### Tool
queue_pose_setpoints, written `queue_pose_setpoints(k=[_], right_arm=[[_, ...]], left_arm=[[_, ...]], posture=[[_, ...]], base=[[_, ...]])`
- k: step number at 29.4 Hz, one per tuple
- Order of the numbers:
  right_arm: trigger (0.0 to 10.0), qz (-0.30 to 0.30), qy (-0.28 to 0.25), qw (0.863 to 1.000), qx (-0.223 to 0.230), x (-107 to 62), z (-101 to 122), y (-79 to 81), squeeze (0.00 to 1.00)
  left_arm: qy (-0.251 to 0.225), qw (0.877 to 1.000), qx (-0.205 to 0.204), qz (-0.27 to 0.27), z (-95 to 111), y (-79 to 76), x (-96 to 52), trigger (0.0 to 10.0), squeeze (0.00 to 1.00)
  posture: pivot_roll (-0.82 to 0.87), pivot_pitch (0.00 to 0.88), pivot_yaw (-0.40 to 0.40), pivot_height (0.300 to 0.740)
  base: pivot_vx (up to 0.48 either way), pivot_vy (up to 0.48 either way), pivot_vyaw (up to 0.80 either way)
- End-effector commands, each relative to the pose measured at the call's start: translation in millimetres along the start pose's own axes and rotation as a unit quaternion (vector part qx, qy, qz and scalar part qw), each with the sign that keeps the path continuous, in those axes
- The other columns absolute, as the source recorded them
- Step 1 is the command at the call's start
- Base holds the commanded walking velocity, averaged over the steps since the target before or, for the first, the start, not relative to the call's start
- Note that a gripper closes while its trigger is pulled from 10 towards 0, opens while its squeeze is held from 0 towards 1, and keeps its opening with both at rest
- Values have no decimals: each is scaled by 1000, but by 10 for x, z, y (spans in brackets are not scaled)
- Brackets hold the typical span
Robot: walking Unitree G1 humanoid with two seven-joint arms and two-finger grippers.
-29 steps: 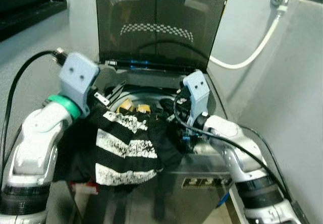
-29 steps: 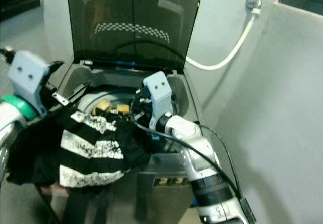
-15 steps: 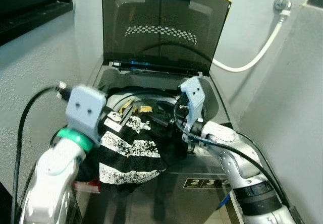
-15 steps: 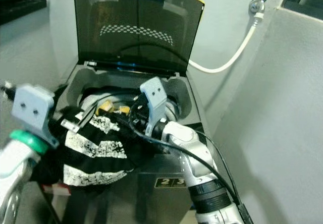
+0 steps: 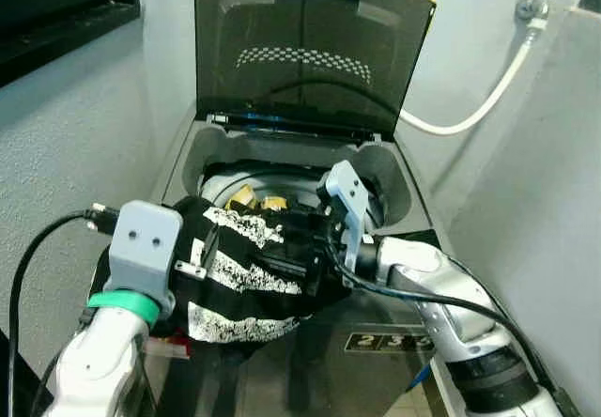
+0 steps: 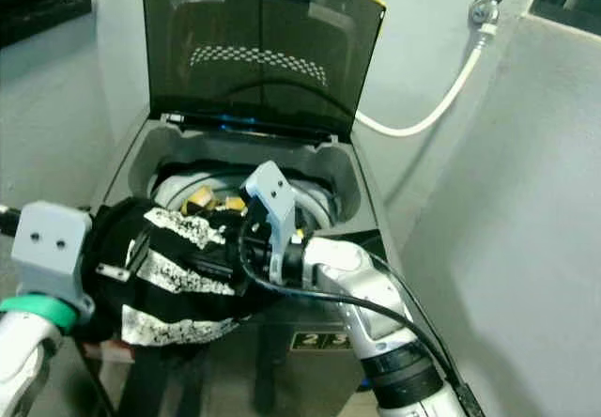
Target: Clothes washing
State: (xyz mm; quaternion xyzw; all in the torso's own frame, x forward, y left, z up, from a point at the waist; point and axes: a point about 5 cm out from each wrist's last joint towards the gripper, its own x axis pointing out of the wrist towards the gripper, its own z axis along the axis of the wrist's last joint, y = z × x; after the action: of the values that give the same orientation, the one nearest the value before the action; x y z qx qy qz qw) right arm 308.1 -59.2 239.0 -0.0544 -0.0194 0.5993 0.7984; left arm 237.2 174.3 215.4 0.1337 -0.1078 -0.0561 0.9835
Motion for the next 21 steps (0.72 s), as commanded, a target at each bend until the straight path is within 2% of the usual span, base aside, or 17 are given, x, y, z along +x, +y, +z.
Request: queue_pose_setpoints(k=[1, 2, 5, 8, 14, 21], right_arm=[[10000, 26, 4, 1000, 1, -10, -16, 46, 1000], [10000, 34, 12, 999, -10, -15, -37, 51, 0], [10000, 48, 21, 998, -20, -14, -63, 65, 0], [10000, 77, 27, 996, -29, -13, -70, 100, 0], [10000, 118, 51, 991, -46, -43, -106, 151, 0], [10000, 117, 89, 986, -79, -10, -196, 168, 0]], left_arm=[[-25, 999, -2, -31, 57, -49, -28, 10000, 0], [-21, 999, 17, -45, 21, -30, -49, 10000, 0], [-2, 998, 39, -56, -60, 18, -70, 10000, 0], [21, 998, 35, -50, -142, 58, -98, 10000, 0], [25, 999, 15, -38, -156, 26, -125, 10000, 0], [25, 999, 13, -40, -152, 8, -118, 10000, 0]], posture=[[35, 2, -63, 740], [38, 0, -66, 740], [35, 1, -66, 740], [35, 3, -66, 740], [29, 10, -64, 740], [29, 12, -65, 740]], base=[[0, 0, 0], [0, 0, 0], [0, 0, 0], [0, 0, 0], [0, 0, 0], [0, 0, 0]])
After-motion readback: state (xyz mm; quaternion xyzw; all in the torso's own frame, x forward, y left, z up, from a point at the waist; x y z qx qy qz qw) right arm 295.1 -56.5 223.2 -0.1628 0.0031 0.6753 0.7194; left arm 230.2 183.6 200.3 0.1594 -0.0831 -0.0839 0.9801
